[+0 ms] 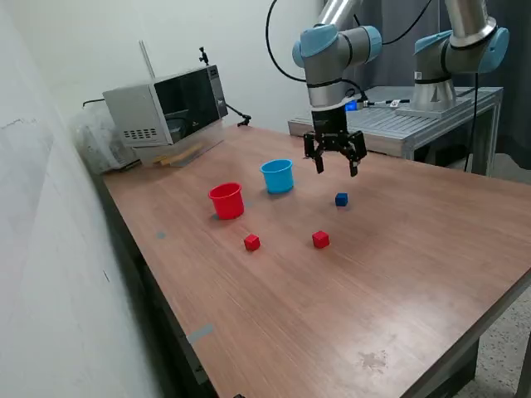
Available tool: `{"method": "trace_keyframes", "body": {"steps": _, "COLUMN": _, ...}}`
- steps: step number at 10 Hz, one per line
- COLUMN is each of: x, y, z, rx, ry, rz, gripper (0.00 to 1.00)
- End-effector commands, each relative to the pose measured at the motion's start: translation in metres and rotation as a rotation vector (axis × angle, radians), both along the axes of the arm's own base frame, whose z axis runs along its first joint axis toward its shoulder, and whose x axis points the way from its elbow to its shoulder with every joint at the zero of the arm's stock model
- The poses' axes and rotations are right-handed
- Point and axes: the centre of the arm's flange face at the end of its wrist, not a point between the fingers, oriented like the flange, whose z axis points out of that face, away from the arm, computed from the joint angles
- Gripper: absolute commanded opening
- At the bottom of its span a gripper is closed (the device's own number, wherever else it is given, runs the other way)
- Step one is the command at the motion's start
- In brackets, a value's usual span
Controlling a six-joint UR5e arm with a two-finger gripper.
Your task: Place red objects in the red bin, and blue objects in the blue bin.
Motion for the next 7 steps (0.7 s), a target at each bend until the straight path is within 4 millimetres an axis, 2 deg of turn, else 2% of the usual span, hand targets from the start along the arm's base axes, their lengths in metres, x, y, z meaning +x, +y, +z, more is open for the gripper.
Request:
{"method": "trace_keyframes", "body": {"steps": 1, "x": 0.000, "y": 0.005, "z": -0.010, "rx": 0.005, "ry": -0.017, "rz": 0.159, "gripper": 1.00}}
{"method": "trace_keyframes", "body": {"steps": 3, "x": -0.001, "y": 0.008, "z": -0.034, "rx": 0.003, "ry": -0.053, "rz": 0.193, "gripper": 1.00}}
{"method": "trace_keyframes", "body": {"steps": 4, "x": 0.001, "y": 0.009, "z": -0.053, "rx": 0.003, "ry": -0.080, "rz": 0.216, "gripper": 1.00}}
{"method": "trace_keyframes", "body": {"steps": 7, "x": 0.002, "y": 0.009, "z": -0.059, "rx": 0.024, "ry": -0.093, "rz": 0.234, "gripper": 1.00}}
